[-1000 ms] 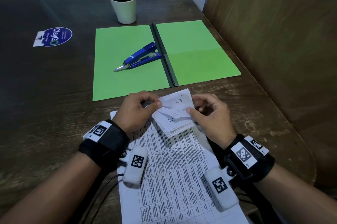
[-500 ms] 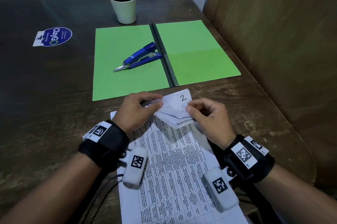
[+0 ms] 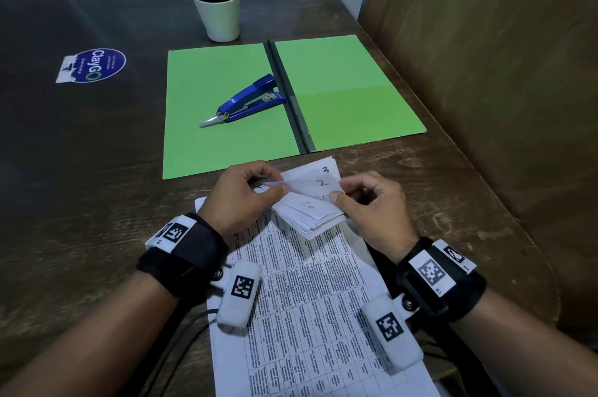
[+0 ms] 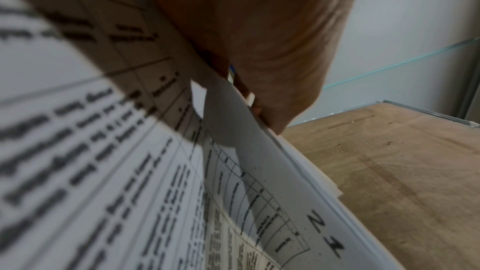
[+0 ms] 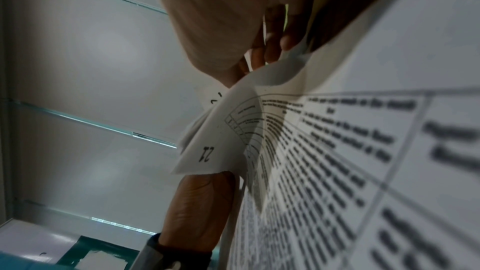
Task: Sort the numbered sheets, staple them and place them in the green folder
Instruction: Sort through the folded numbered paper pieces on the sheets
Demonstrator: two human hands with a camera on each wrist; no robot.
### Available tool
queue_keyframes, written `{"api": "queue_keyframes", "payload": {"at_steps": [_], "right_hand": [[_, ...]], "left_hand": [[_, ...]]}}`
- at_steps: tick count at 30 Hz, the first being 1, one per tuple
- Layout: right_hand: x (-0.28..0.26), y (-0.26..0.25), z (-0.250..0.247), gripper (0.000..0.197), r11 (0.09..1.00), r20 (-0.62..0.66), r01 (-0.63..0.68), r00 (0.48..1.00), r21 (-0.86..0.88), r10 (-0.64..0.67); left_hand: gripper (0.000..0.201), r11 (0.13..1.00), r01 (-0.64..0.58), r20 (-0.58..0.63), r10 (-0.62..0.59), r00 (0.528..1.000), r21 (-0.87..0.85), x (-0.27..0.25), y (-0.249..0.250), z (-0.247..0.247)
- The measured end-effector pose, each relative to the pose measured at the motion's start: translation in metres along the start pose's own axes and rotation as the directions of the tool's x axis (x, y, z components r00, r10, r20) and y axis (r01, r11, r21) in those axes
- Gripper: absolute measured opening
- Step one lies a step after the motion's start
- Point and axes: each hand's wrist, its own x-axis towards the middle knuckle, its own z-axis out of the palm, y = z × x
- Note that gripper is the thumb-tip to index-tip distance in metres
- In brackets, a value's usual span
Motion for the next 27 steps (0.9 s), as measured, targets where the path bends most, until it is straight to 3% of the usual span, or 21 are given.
{"api": "queue_keyframes", "payload": {"at_steps": [6,12,17,19,22,27], "right_hand": [[0.0,0.001,0.001,0.019,0.997,0.022,0.081,0.996,0.009,-0.081],[-0.002,-0.001,-0.001,0.017,0.966,0.131,0.192,0.977,-0.175,-0.171],[-0.005,-0.006,0.0,0.018,0.987,0.14,0.126,0.984,-0.102,-0.111],[-0.007,-0.007,0.001,0.03,0.997,0.135,0.078,0.988,-0.018,-0.075],[-0.006,-0.006,0.002,0.066,0.996,0.167,0.004,0.986,0.091,-0.019],[-0.006,-0.009,0.0,0.031,0.99,0.162,-0.039,0.987,0.136,0.017]], "left_hand": [[0.013,1.0,0.011,0.025,-0.011,1.0,-0.02,0.0,0.001,-0.001],[0.014,0.997,0.013,0.02,-0.011,1.0,-0.07,-0.002,0.005,-0.001],[0.005,0.997,0.026,0.021,-0.025,0.999,-0.071,0.0,0.002,-0.002],[0.003,0.998,0.012,0.036,-0.01,0.999,-0.067,0.0,0.001,-0.002],[0.003,0.998,-0.005,0.043,0.008,0.999,-0.06,0.0,-0.001,-0.001],[0.008,0.998,-0.016,0.05,0.019,0.999,-0.059,0.002,-0.002,-0.001]]}}
